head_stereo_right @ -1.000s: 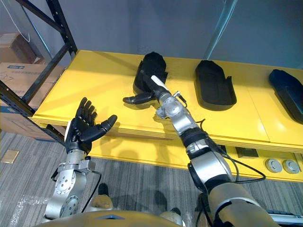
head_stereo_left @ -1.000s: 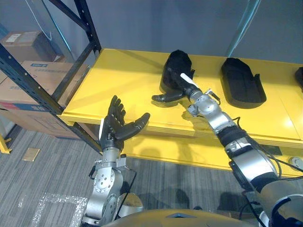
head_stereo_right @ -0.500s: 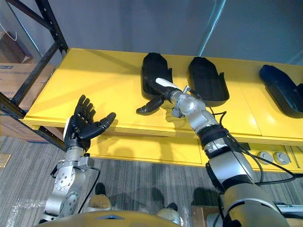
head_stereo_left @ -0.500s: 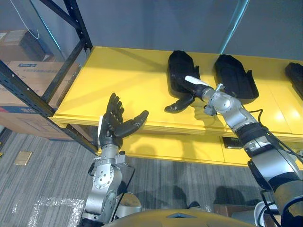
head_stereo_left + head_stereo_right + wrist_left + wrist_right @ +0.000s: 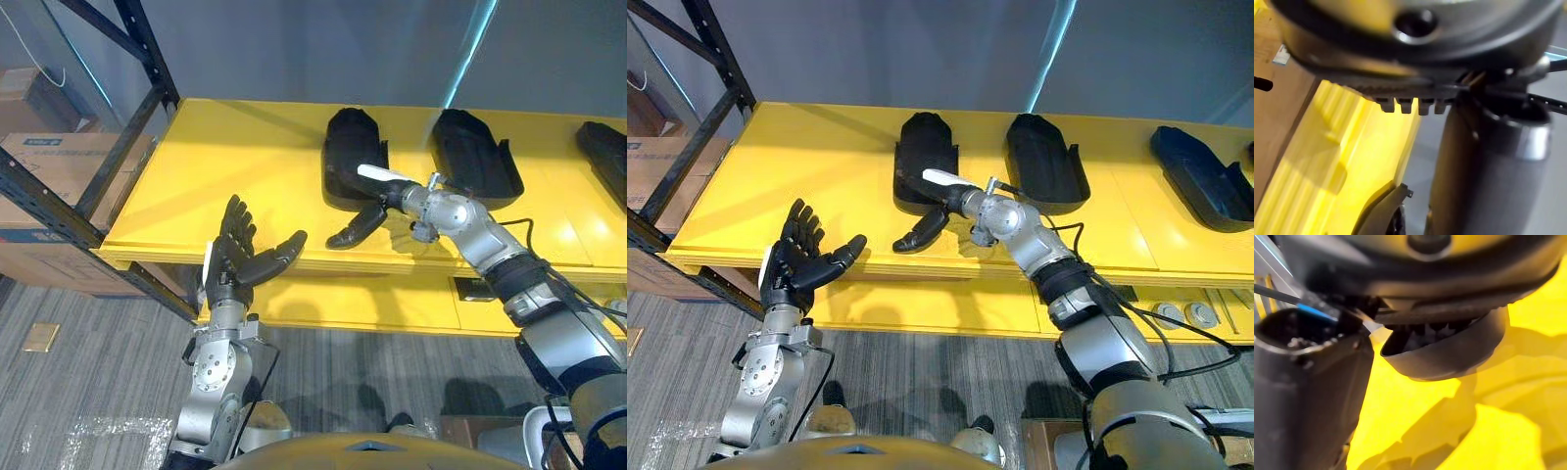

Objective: Walk over and take three plastic housings, then place them on the shelf

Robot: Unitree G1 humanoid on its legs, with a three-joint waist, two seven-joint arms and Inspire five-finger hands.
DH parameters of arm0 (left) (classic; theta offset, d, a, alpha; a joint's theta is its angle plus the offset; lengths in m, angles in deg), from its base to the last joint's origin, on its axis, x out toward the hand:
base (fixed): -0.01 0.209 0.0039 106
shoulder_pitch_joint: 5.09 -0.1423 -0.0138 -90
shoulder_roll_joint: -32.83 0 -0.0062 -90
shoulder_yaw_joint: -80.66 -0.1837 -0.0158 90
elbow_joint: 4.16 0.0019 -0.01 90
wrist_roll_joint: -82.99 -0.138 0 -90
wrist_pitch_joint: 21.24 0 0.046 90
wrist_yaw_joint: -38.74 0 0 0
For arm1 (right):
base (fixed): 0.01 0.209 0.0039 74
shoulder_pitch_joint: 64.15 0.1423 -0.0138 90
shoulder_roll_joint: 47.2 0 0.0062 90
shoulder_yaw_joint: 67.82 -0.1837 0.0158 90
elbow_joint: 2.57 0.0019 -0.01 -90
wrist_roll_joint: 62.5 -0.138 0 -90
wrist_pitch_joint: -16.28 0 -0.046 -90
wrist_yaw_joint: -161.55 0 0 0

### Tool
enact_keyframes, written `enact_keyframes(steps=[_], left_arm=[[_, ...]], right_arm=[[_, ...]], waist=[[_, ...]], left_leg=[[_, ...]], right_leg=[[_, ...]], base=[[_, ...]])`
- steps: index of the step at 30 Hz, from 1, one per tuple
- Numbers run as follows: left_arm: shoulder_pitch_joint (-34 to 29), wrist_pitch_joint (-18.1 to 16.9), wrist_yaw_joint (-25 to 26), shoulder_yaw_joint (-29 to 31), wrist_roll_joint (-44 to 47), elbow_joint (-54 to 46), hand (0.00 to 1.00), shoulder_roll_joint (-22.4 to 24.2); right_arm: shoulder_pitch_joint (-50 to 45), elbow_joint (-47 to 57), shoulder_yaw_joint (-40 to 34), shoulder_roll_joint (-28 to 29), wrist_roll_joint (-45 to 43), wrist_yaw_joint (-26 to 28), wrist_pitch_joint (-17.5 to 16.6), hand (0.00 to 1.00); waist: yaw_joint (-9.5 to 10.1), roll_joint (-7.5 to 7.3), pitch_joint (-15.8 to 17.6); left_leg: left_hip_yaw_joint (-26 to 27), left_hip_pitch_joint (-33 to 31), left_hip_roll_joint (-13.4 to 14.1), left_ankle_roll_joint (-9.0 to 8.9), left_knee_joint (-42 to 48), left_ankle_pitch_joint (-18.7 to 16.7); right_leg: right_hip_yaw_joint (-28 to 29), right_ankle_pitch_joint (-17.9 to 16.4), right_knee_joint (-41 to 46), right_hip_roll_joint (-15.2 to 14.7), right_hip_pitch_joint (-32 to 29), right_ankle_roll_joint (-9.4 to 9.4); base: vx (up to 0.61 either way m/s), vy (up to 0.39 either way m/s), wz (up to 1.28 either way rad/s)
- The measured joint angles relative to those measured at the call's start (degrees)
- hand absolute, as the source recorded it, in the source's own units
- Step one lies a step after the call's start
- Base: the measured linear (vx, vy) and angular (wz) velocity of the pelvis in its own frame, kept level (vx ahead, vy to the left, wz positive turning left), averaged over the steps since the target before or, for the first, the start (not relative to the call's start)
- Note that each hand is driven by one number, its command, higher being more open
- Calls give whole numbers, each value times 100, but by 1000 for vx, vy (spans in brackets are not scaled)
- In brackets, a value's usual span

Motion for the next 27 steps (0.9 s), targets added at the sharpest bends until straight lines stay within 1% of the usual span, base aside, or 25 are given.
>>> enact_keyframes(steps=[4, 6, 12, 17, 19, 23, 25, 27], left_arm=[[0, 0, 32, -104, -2, 0, 100, -1], [0, 1, 80, -153, -3, 0, 100, 0], [-2, 3, 126, -152, -2, 16, 100, 2], [-3, 5, 122, -142, 1, 26, 100, 3], [-1, 4, 114, -129, 1, 56, 100, 3], [-1, 1, 97, -130, 1, 74, 100, 2], [-1, 1, 95, -125, 3, 78, 100, -4], [2, -17, 93, -82, 2, 120, 100, -24]], right_arm=[[0, -1, 49, 248, -3, -59, 151, 100], [2, -23, 133, 409, -2, -225, 204, 100], [83, -413, 262, 578, 38, -632, 184, 100], [263, -770, 328, 570, 266, -774, 145, 100], [270, -809, 329, 543, 486, -839, 123, 100], [274, -798, 329, 377, 486, -848, 119, 100], [274, -644, 326, 204, 477, -810, 149, 100], [260, 62, 320, -131, 455, -621, 233, 100]], waist=[[16, -16, -15], [21, -22, -27], [53, -20, -85], [77, -10, -143], [95, -1, -150], [99, 4, -154], [80, 3, -155], [-35, 2, -155]], left_leg=[[4, 0, 0, 0, 0, 0], [2, -3, 0, 0, 0, 1], [-33, -37, -1, 6, -2, 16], [-116, -114, -4, 17, -2, 50], [-119, -114, -8, 18, -3, 59], [-118, -113, -12, 22, -5, 69], [-110, -108, -12, 24, -5, 75], [-81, -96, -12, 24, -5, 79]], right_leg=[[1, 4, -2, 0, 0, -2], [-6, 4, -2, -1, 1, -2], [-59, 3, -2, -6, 6, -4], [-138, 3, 1, -9, 0, -6], [-138, 6, 7, -16, -1, -7], [-133, 15, 15, -24, -4, -16], [-121, 27, 13, -24, -8, -18], [-93, 50, -3, -21, -17, -17]], base=[[0, 0, 0], [0, 0, 0], [0, 0, 3], [0, -1, 8], [0, 0, 0], [0, 0, 0], [0, 0, 0], [-10, 4, -6]])
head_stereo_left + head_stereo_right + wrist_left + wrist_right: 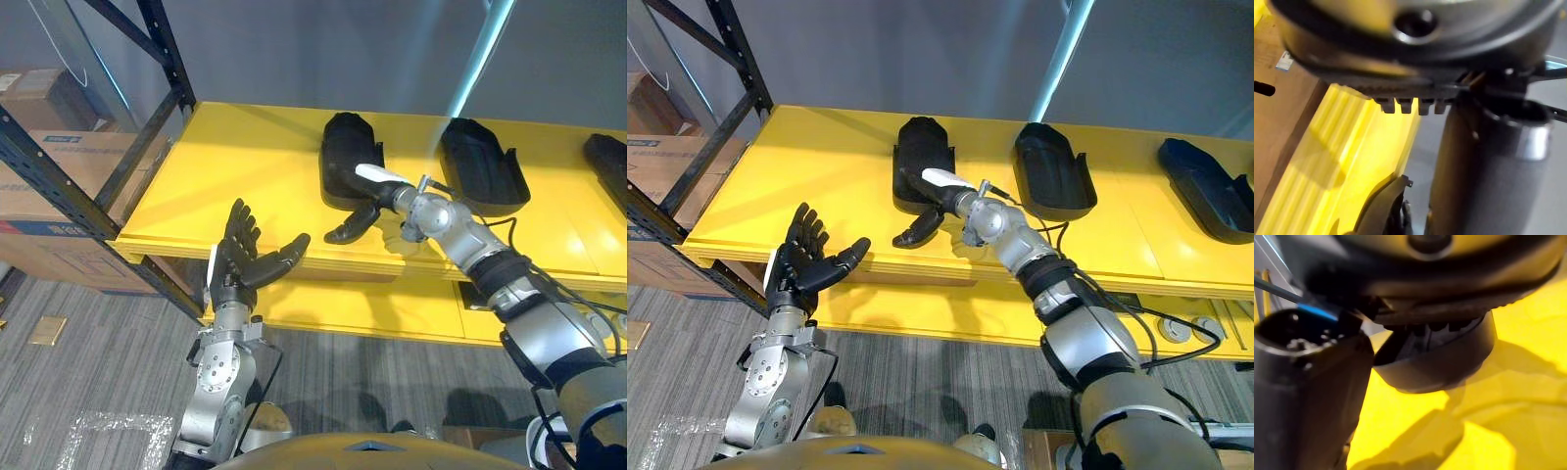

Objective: Walk over and take three plastic housings, then place them on the shelf

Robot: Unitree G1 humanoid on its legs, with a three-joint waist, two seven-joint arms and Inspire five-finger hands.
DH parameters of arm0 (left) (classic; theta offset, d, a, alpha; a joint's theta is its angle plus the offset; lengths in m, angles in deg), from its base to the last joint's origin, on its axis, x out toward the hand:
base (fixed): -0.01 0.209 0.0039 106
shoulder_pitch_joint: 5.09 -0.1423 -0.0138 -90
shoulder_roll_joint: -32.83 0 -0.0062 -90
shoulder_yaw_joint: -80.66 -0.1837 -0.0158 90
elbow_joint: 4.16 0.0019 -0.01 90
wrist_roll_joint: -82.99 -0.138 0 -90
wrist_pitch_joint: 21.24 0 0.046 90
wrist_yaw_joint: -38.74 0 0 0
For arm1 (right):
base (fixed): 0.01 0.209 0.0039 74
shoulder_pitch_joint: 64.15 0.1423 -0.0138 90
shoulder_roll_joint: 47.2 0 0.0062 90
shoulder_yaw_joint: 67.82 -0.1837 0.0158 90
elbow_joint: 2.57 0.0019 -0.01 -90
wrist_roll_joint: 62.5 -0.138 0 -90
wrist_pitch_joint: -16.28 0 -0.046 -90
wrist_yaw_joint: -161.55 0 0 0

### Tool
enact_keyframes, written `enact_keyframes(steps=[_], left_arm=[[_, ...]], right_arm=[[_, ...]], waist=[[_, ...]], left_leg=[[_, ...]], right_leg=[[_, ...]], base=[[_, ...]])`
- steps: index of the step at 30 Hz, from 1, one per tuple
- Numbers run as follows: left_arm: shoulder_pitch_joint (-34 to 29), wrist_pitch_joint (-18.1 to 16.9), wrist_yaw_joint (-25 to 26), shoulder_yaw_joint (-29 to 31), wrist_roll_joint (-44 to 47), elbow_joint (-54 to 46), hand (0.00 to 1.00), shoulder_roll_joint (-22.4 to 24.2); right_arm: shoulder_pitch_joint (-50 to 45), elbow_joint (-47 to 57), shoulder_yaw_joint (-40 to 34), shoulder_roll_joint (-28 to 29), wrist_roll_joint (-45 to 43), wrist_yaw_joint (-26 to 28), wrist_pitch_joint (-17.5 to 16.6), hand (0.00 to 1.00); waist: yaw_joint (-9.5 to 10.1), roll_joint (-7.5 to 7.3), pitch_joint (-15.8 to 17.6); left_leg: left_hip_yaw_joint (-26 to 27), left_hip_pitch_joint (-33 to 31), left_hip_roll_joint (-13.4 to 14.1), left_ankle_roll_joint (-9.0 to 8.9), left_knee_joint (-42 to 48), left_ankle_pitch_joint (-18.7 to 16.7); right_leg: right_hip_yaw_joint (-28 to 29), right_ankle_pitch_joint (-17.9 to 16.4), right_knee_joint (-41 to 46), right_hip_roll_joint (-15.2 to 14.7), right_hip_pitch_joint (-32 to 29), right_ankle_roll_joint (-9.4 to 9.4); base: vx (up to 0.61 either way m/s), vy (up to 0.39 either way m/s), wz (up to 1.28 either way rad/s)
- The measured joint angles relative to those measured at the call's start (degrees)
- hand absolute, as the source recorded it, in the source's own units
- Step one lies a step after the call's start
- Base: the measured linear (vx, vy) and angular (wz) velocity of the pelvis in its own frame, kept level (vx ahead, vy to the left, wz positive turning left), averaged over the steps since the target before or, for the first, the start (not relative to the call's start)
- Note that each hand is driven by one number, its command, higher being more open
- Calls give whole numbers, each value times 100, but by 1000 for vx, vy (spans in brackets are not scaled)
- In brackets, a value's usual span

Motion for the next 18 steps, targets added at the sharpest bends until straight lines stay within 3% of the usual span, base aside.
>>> enact_keyframes(steps=[5, 8, 13, 18], left_arm=[[34, -28, -18, 92, -1, 164, 100, -60], [207, -25, -40, 94, -2, 362, 100, -92], [269, -25, -92, 24, -4, 360, 100, -158], [266, -9, -92, -101, -34, 359, 100, -159]], right_arm=[[-83, 1742, -303, -441, -1073, 354, 249, 100], [-250, 2573, -717, -459, -2542, 470, 518, 100], [-302, 2846, -987, -385, -3898, 386, 701, 100], [-311, 2883, -1602, -160, -4044, -210, 671, 100]], waist=[[-217, -5, -21], [-280, -26, -46], [-295, -110, -197], [-288, -108, -287]], left_leg=[[197, 124, 3, -3, -4, -4], [302, 196, 9, -22, -18, -23], [362, 201, 5, -42, -20, -44], [361, 203, 2, -42, -20, -42]], right_leg=[[171, 35, -22, 8, -13, -2], [255, 69, -99, 31, -1, -29], [280, 127, -215, 50, 4, -10], [292, 147, -220, 51, 9, -25]], base=[[-9, 7, -16], [-35, 17, -16], [-23, 15, -6], [0, 0, 0]])
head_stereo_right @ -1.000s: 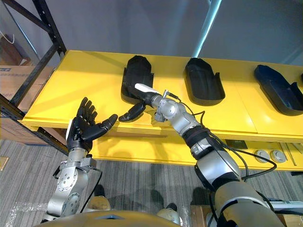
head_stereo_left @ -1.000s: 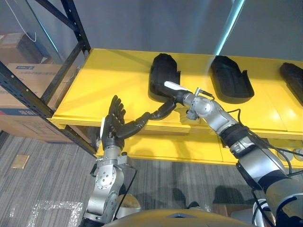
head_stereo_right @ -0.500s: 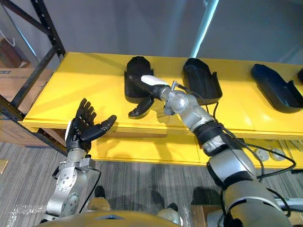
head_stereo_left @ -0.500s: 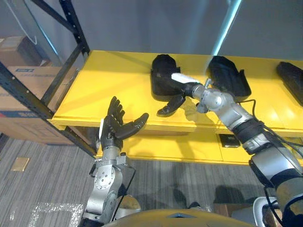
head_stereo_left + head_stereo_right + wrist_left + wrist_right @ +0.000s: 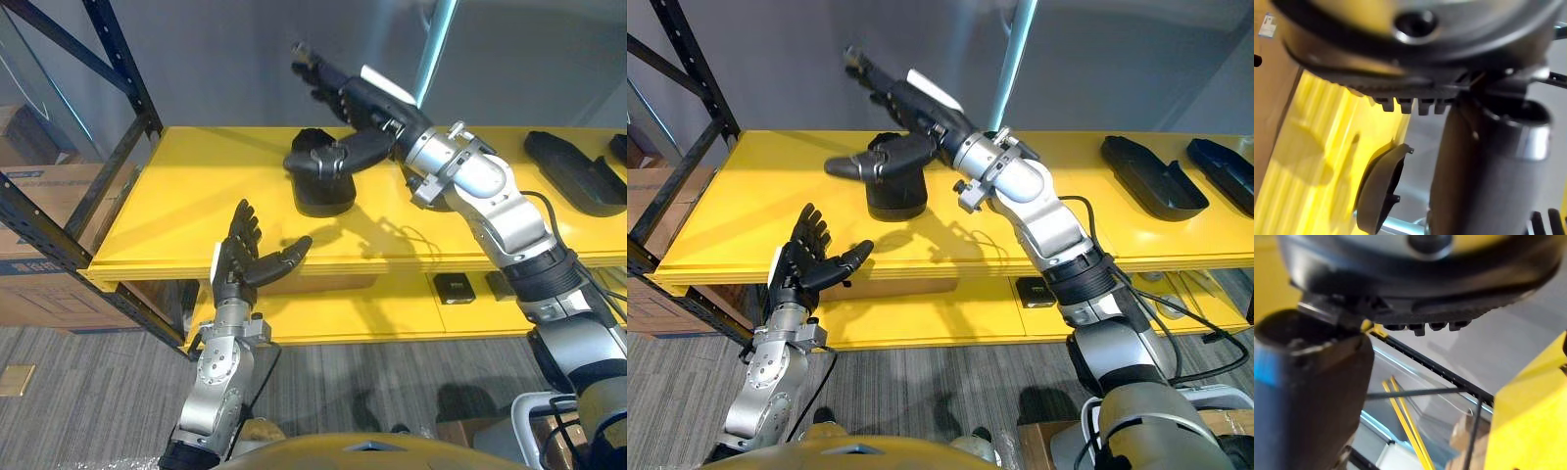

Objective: Walk over and take three plastic housings, then place them on the shelf

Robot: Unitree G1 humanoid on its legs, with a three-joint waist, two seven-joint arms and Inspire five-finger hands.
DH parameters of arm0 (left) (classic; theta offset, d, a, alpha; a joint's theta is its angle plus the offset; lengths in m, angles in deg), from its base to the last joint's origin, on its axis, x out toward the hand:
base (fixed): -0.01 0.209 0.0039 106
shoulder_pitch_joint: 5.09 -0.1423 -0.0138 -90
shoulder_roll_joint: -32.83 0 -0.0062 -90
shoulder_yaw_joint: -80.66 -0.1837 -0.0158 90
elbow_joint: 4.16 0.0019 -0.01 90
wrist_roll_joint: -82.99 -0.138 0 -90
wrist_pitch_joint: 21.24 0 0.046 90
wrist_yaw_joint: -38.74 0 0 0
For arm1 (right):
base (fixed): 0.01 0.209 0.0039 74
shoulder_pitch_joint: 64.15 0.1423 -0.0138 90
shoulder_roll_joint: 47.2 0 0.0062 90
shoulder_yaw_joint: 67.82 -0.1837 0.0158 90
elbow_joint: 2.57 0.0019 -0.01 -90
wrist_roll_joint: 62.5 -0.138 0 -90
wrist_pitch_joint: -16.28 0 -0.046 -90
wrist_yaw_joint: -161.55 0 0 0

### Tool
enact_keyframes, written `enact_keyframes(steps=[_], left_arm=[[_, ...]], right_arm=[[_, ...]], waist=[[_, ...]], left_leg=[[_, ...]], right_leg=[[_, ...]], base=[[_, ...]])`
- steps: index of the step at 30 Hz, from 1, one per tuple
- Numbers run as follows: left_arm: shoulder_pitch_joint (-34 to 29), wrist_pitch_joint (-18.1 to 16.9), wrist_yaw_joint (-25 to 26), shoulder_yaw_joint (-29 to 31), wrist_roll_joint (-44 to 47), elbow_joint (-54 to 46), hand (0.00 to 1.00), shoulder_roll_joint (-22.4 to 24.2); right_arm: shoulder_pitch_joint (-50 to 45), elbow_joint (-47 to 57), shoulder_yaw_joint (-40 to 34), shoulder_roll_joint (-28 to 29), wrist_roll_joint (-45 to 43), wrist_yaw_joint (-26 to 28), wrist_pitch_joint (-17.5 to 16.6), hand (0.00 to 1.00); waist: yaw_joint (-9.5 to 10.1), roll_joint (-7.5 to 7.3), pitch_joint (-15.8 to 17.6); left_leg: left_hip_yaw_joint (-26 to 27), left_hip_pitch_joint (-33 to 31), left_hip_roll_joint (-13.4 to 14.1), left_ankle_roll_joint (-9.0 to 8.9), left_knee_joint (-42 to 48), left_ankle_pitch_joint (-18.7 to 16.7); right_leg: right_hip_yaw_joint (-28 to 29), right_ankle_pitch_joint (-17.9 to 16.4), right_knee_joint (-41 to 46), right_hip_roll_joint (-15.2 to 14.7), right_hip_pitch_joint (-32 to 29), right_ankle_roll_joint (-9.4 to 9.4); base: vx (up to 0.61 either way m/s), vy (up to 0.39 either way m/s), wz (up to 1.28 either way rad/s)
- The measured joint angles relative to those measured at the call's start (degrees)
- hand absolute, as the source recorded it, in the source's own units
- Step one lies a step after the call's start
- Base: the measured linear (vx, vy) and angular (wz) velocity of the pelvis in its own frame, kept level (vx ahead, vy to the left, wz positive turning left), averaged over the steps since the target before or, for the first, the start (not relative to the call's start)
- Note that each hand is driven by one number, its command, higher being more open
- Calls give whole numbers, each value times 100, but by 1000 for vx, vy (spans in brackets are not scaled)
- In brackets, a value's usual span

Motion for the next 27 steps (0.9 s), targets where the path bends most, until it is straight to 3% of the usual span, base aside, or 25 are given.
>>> enact_keyframes(steps=[2, 4, 6, 9, 13, 15, 18, 25, 27], left_arm=[[-9, 0, 4, -15, -74, 0, 100, -4], [-8, -2, 64, -16, -247, -24, 100, -69], [-13, -6, 232, 39, -287, -86, 100, -164], [-30, -9, 440, 370, -742, -205, 100, -176], [-40, -63, 504, 811, -1186, -773, 100, -265], [-10, -223, 563, 1069, -1484, -1056, 100, -357], [82, -256, 618, 1252, -1587, -1114, 100, -381], [104, -256, 616, 1737, -1593, -1159, 100, -379], [103, -249, 585, 1785, -1692, -1159, 100, -379]], right_arm=[[-122, 131, -589, -5, -4, -337, -49, 100], [-364, 256, -1277, -10, -28, -682, -307, 100], [-976, 636, -2214, -17, -41, -989, -605, 100], [-2093, 1206, -2955, -15, 128, -1136, -808, 100], [-3558, 1648, -3463, 91, 533, -1176, -923, 100], [-4262, 1749, -3741, 478, 729, -1240, -929, 100], [-4949, 1842, -4019, 960, 815, -1471, -928, 100], [-6026, 1992, -4116, 2221, 629, -1797, -935, 100], [-6086, 1992, -4086, 2282, 542, -1828, -936, 100]], waist=[[5, -4, -2], [-14, -4, -14], [-65, 6, -75], [-248, 54, -180], [-495, 136, -272], [-644, 186, -335], [-689, 244, -470], [-862, 165, -463], [-905, 135, -445]], left_leg=[[0, -1, -1, 0, 0, 0], [10, 0, -2, -4, 0, -3], [70, 16, 0, -22, 0, -18], [232, 127, 14, -71, 0, -60], [447, 195, 53, -112, -1, -143], [550, 198, 99, -169, -2, -221], [695, 220, 103, -152, 0, -245], [1004, 361, 97, -187, 21, -307], [1101, 435, 96, -207, 21, -348]], right_leg=[[3, 3, -6, 1, 1, -3], [14, 3, -19, 4, -3, -3], [68, 52, -92, 30, -10, 29], [220, 69, -130, 62, -22, 17], [394, 47, -214, 124, -87, 20], [486, 54, -307, 195, -127, 27], [635, 67, -307, 212, -230, 20], [934, 114, -297, 242, -344, 24], [1018, 114, -296, 252, -344, 24]], base=[[0, 0, 0], [4, 11, -2], [17, 21, -11], [35, 27, -25], [13, 25, -29], [22, 15, -21], [62, 17, -22], [66, 19, -20], [38, 13, -26]])
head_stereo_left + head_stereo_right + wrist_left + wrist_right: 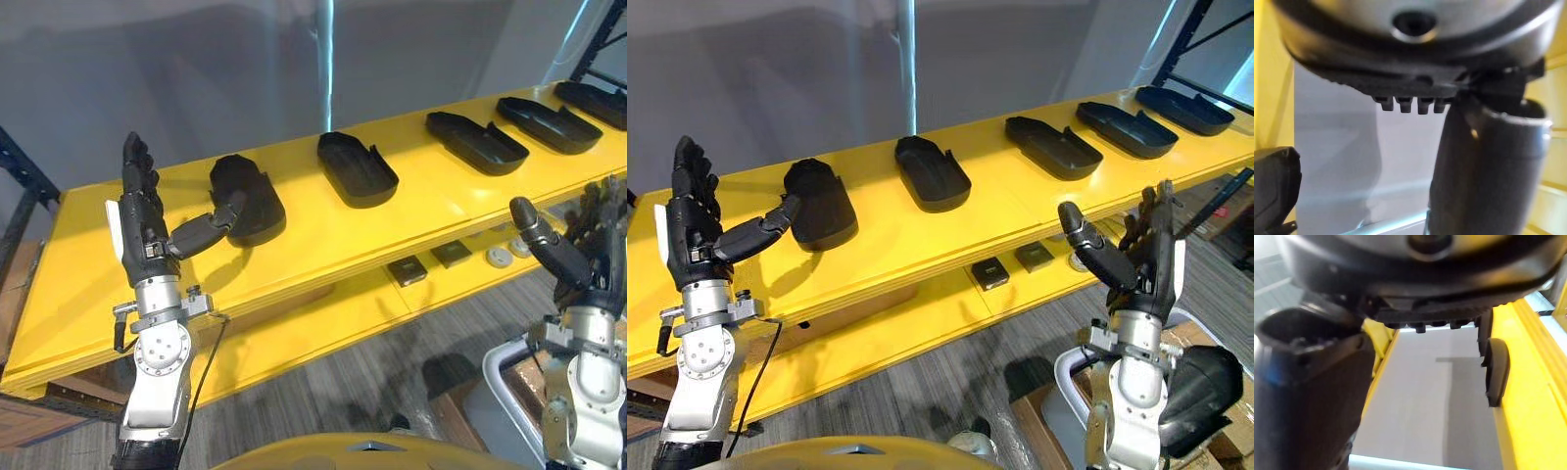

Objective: Walk over and take three plastic housings, then place them on the shelf

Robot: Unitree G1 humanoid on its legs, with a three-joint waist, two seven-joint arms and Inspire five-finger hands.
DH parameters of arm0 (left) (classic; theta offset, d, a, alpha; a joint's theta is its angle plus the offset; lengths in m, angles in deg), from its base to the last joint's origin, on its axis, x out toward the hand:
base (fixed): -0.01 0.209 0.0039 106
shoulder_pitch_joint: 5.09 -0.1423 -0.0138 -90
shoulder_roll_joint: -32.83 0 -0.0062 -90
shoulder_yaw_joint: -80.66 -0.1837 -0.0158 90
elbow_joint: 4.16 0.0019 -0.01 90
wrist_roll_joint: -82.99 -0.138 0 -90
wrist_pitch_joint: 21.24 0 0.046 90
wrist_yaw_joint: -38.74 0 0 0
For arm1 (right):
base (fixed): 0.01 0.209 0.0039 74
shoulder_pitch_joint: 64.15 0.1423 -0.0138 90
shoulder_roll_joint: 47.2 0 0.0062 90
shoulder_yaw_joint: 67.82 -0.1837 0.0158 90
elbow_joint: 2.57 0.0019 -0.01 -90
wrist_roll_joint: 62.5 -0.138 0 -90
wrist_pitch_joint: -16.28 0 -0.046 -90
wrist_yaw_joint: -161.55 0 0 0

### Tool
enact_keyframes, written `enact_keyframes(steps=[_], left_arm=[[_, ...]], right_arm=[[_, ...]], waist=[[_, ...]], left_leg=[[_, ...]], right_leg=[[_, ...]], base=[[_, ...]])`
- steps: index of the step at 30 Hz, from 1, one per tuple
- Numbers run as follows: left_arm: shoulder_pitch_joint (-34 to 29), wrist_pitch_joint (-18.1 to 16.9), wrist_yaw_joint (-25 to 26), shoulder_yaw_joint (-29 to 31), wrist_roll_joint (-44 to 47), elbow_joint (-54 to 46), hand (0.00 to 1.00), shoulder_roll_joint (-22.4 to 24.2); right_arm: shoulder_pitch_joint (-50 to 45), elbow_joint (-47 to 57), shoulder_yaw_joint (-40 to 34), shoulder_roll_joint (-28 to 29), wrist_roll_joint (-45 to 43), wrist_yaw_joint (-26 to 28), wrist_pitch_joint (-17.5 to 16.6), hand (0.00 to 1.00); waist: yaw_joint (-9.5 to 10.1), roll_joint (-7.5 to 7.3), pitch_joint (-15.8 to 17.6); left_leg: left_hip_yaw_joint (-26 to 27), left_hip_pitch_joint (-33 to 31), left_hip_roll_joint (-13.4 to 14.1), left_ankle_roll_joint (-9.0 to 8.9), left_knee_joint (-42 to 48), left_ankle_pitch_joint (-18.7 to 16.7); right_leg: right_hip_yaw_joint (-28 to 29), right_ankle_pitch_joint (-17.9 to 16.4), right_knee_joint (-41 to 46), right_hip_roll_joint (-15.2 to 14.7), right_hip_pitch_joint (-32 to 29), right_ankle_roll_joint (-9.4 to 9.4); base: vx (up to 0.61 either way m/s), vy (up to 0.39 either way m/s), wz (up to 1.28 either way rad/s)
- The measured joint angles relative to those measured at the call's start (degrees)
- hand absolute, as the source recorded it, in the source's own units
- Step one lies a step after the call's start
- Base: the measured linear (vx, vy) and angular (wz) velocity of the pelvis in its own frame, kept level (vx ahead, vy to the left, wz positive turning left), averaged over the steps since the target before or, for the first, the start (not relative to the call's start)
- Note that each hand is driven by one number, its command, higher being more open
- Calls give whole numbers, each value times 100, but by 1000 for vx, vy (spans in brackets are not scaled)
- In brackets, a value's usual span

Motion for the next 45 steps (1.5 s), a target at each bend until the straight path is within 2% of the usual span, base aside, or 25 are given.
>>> enact_keyframes(steps=[4, 7, 9, 11, 14, 16, 19, 23, 25, 28, 30, 32, 38, 43, 45], left_arm=[[62, 199, -419, 34, -1040, -7, 100, -262], [141, 490, -743, -49, -1503, -6, 100, -631], [284, 733, -1152, -77, -1740, 9, 100, -994], [394, 843, -1375, -127, -1854, 9, 100, -1273], [714, 1108, -1962, -139, -1700, 14, 100, -1672], [969, 1470, -2384, -140, -972, 28, 100, -1931], [1094, 1834, -2534, -146, -429, 79, 100, -1952], [1094, 1999, -2324, -142, -41, 120, 100, -1769], [1022, 1967, -1962, -124, -13, 118, 100, -1422], [648, 1495, -1342, -95, 163, 105, 100, -725], [398, 1088, -914, -112, 173, -54, 100, -241], [330, 803, -638, -133, 172, -106, 100, -29], [203, 241, -20, -119, 173, -462, 100, 225], [189, 130, 101, -41, 264, -500, 100, 304], [187, 125, 97, -4, 394, -475, 100, 322]], right_arm=[[0, 208, 112, -3, -77, -28, -71, 100], [2, 281, 266, -20, -32, -25, -76, 100], [5, 281, 481, -84, 268, -25, -69, 100], [12, 281, 646, -194, 366, -21, -68, 100], [48, 281, 763, -380, 370, -9, -49, 100], [86, 281, 764, -409, 358, -12, -43, 100], [84, 281, 765, -416, 304, 23, 25, 100], [19, 280, 826, -373, 16, 193, 50, 100], [15, 279, 964, -264, -125, 351, 47, 100], [-2, 279, 1362, -234, -211, 683, -104, 100], [132, 280, 1814, -234, -190, 817, -390, 100], [377, 279, 2114, -241, -192, 873, -448, 100], [1316, 47, 2829, -298, -71, 866, -462, 100], [2088, -765, 3062, -297, -80, 687, -459, 100], [2319, -1000, 3059, -294, -84, 637, -456, 100]], waist=[[-63, 9, 12], [-85, 38, 18], [-76, 60, 32], [-77, 80, 44], [-53, 107, 60], [-58, 143, 82], [-84, 191, 114], [-105, 200, 140], [-103, 189, 152], [-39, 181, 204], [46, 160, 303], [129, 149, 311], [451, 86, 358], [624, -49, 518], [657, -48, 624]], left_leg=[[168, 74, 1, -22, 1, -63], [180, 77, 2, -22, 2, -71], [189, 75, 1, -23, 3, -71], [193, 75, 0, -23, 3, -71], [194, 74, 0, -25, 4, -73], [197, 75, -2, -27, 5, -77], [209, 79, -3, -31, 6, -90], [223, 77, -3, -23, 7, -105], [221, 74, -3, -22, 7, -110], [196, 52, 1, -9, 7, -121], [66, -34, 9, 13, 7, -128], [-73, -151, 12, 38, 7, -107], [-487, -240, 11, 38, 9, -46], [-785, -372, 9, 68, 8, -29], [-830, -427, 8, 70, 8, -5]], right_leg=[[157, -2, 0, 30, -73, -1], [166, -3, -1, 36, -75, -2], [174, -3, -1, 36, -84, -4], [178, -6, -1, 37, -85, -8], [179, -6, 0, 38, -85, -9], [200, -5, 2, 39, -85, -9], [211, -5, 1, 40, -90, -9], [212, -9, 1, 43, -105, -14], [208, -13, 1, 43, -106, -16], [171, -27, 1, 42, -104, -22], [59, -54, 0, 33, -86, -12], [-72, -59, 1, 18, -86, -6], [-434, -141, 38, -27, 144, 10], [-692, -313, 231, -92, 186, 19], [-727, -311, 236, -93, 161, 18]], base=[[39, 5, -19], [23, -1, -1], [34, 1, -1], [34, 2, 0], [12, 1, 0], [0, 0, 0], [0, 0, 0], [4, 1, -1], [0, 0, 0], [9, 0, 5], [4, -3, 23], [14, -6, 35], [31, 2, 34], [12, 10, 27], [16, 2, 15]])
